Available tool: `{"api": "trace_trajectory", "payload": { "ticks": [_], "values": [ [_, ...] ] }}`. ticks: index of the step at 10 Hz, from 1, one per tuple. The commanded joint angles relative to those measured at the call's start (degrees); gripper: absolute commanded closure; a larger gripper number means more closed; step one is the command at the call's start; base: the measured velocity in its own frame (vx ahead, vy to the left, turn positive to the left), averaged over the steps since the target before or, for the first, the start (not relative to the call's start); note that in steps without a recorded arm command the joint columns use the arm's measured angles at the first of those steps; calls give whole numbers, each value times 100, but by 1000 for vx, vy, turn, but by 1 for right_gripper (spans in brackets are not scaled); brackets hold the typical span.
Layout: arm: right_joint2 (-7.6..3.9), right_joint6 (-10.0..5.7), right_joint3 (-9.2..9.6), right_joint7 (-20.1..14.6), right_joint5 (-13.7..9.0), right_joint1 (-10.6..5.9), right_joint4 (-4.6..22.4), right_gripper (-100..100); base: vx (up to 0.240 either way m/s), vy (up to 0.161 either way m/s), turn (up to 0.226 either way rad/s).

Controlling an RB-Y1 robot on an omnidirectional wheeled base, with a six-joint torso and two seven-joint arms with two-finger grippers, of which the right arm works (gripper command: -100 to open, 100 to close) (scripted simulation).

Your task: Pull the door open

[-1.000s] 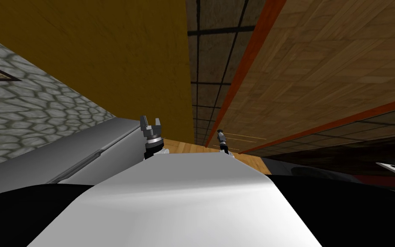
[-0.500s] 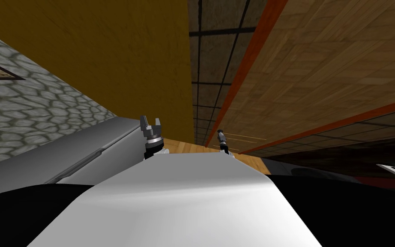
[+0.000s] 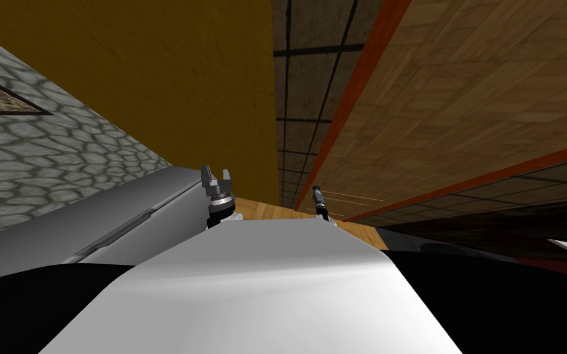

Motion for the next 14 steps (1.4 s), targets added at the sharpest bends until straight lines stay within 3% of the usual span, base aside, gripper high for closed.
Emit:
{"api": "trace_trajectory", "payload": {
  "ticks": [1,14],
  "values": [
    [17,8,30,-286,-39,13,-13,100,-25,-9,34],
    [-17,13,136,-2103,-337,4,-5,100,-26,-11,33]
  ]
}}
